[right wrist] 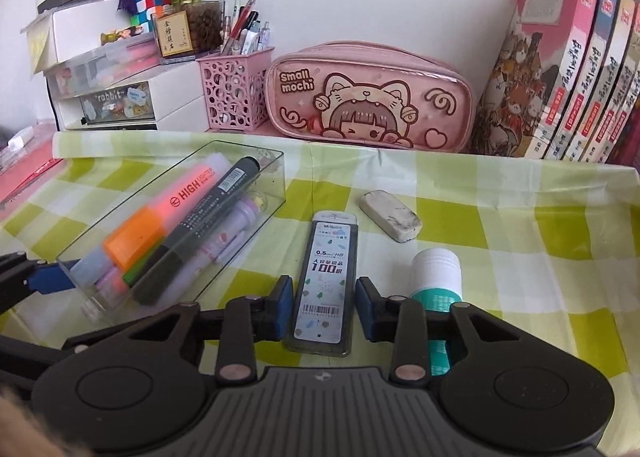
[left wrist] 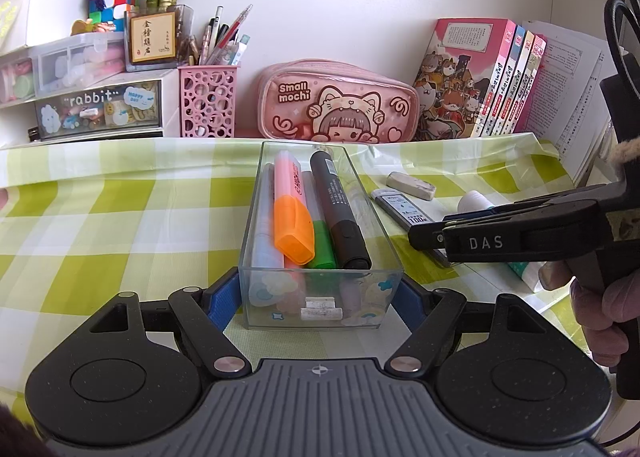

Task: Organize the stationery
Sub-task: 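Move the right tool to the pencil-lead case and grasp it, then carry the pencil-lead case into the clear box and release it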

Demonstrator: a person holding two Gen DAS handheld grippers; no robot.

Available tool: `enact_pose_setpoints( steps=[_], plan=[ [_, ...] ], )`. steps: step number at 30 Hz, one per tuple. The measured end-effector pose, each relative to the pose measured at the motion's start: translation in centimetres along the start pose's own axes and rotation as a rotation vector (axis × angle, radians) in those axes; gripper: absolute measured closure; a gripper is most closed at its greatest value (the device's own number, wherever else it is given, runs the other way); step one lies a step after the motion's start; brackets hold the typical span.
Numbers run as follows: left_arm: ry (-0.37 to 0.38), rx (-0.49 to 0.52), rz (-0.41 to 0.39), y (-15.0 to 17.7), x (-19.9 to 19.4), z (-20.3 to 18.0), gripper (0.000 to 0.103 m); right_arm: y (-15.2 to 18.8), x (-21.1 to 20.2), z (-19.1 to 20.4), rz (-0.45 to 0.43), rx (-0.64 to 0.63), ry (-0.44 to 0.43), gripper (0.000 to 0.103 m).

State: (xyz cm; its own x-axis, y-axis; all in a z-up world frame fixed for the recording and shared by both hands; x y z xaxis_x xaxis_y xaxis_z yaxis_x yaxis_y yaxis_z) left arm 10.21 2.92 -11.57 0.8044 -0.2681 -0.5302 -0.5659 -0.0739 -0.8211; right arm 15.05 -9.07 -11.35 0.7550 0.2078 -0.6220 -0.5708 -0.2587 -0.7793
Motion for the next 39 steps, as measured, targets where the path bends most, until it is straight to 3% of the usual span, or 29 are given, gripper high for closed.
enact_pose_setpoints(
  steps=[5, 11, 15, 21, 25, 35, 39],
  plan=[
    [0.000, 0.000, 0.000, 0.0, 0.0, 0.0, 0.027, 0.2, -0.8, 0.1, 0.045, 0.051, -0.017, 0.043],
    [0.000, 0.000, 0.000, 0.0, 0.0, 0.0, 0.027, 0.2, -1.6, 0.5, 0.118, 0.137, -0.110, 0.043],
    [0.000, 0.000, 0.000, 0.0, 0.0, 0.0, 0.027, -0.3, -0.8, 0.7, 0.098, 0.119, -0.081, 0.043],
    [0.000, -0.001, 0.000, 0.0, 0.0, 0.0, 0.027, -1.0, 0.4, 1.9, 0.078, -0.019, 0.022, 0.043],
    [0.000, -0.001, 0.000, 0.0, 0.0, 0.0, 0.027, -1.1, 0.5, 1.8, 0.071, -0.003, 0.020, 0.045],
    [0.000, -0.001, 0.000, 0.0, 0.0, 0.0, 0.027, -1.1, -0.7, -2.0, 0.038, 0.396, -0.164, 0.046],
    [0.000, -0.001, 0.000, 0.0, 0.0, 0.0, 0.027, -2.1, -1.7, -2.5, -0.001, 0.494, -0.232, 0.046]
  ],
)
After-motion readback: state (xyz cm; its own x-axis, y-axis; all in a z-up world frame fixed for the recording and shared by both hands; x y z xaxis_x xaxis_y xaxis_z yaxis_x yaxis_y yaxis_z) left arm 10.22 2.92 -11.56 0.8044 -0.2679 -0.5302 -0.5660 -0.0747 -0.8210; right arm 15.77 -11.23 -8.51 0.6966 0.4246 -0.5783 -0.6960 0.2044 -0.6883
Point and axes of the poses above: each gripper's, at about its wrist camera, not at the fingertips, and x roughly the way its jaws point, z to its left, y to its underside, the point moved 7 cm from there along x, roughly the way its jaws point, and after that the axes turned 8 degrees about -x, right-handed, at the moved point
